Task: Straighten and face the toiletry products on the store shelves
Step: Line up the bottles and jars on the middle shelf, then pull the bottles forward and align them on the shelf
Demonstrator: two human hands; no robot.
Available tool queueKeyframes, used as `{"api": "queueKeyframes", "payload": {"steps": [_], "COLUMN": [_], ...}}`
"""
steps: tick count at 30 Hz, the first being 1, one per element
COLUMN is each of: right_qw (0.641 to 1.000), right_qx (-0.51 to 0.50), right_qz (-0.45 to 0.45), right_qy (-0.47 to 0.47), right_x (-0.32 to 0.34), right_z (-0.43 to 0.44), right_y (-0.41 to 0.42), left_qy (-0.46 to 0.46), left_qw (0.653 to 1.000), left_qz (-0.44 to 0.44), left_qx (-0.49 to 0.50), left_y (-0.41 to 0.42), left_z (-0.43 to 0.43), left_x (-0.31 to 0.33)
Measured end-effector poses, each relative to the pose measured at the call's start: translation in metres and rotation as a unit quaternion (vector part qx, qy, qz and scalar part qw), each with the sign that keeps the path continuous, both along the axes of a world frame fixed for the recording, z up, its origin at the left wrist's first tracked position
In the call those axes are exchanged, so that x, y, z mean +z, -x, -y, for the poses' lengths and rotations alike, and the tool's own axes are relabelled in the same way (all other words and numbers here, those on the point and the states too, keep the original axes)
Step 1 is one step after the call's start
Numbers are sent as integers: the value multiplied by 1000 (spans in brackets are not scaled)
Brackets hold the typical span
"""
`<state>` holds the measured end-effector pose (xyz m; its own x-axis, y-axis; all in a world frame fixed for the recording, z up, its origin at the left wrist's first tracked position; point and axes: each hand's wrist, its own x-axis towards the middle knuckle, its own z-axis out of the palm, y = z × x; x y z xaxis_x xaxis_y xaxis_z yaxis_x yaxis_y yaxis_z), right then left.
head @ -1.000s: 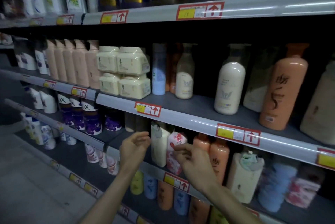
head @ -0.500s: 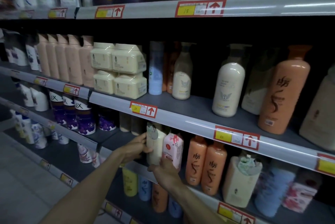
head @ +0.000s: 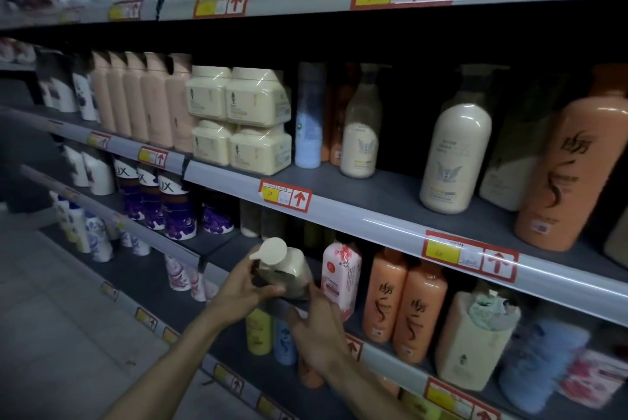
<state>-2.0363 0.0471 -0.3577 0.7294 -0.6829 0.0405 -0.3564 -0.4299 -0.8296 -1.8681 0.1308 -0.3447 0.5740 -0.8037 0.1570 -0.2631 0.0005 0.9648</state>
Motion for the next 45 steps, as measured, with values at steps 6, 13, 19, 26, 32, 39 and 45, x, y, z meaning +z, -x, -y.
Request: {"api": "queueKeyframes", "payload": {"steps": [6, 13, 19, 26, 32, 39, 45], "right_qw": [977, 930, 861, 833, 842, 835, 830], "right_qx": [-2, -66, -166, -259, -304, -344, -363], "right_qz": [36, 276, 360, 334, 293, 235, 179], "right_qy": [209, 232, 319, 356, 334, 359, 383], "right_x": [47, 103, 146, 187, 185, 182, 181], "right_z": [-13, 1, 29, 59, 94, 113, 119], "right_y": [56, 148, 243, 341, 350, 340, 336], "left_qy": [61, 158, 215, 270, 244, 216, 191], "left_qw": [995, 985, 970, 943, 940, 949, 962], "left_qz": [73, 62, 93, 156, 173, 177, 154], "left_qx": [43, -24, -67, -117, -162, -142, -118], "left_y": [61, 160, 254, 349, 365, 357, 361], "left_z": [-50, -39, 18, 85, 130, 153, 168], "left_x": [58, 136, 182, 226, 228, 215, 204]}}
